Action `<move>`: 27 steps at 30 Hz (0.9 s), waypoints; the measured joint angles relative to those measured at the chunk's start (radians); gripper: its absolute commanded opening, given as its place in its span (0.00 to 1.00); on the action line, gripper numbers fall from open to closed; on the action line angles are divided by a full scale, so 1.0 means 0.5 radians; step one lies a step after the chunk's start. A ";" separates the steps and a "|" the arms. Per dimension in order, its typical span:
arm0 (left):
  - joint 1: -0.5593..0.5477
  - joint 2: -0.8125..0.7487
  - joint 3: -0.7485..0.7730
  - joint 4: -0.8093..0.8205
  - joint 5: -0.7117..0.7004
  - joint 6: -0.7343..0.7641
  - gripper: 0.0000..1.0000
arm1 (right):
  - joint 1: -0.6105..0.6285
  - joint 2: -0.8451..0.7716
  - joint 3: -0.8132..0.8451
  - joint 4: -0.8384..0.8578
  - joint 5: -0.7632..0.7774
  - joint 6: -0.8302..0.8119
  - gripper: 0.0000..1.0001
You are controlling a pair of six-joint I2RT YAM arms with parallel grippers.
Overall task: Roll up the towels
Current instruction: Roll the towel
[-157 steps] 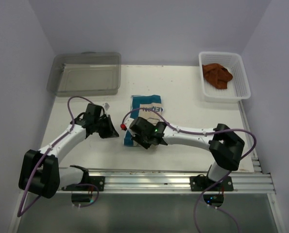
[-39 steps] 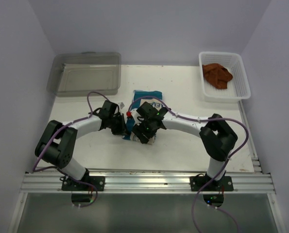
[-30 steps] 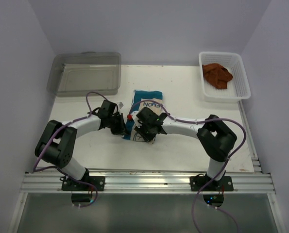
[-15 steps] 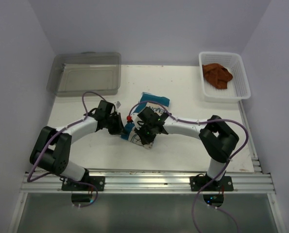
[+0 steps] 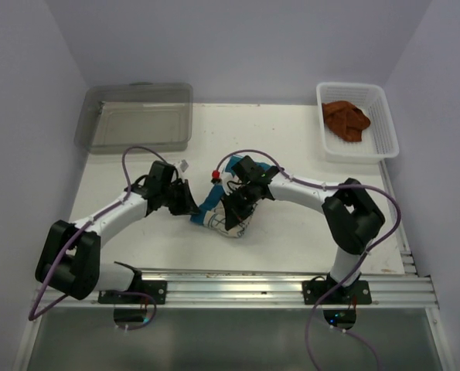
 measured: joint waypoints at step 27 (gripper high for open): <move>-0.103 -0.185 -0.116 0.072 0.008 0.056 0.00 | -0.262 0.219 -0.147 0.338 -0.641 0.310 0.00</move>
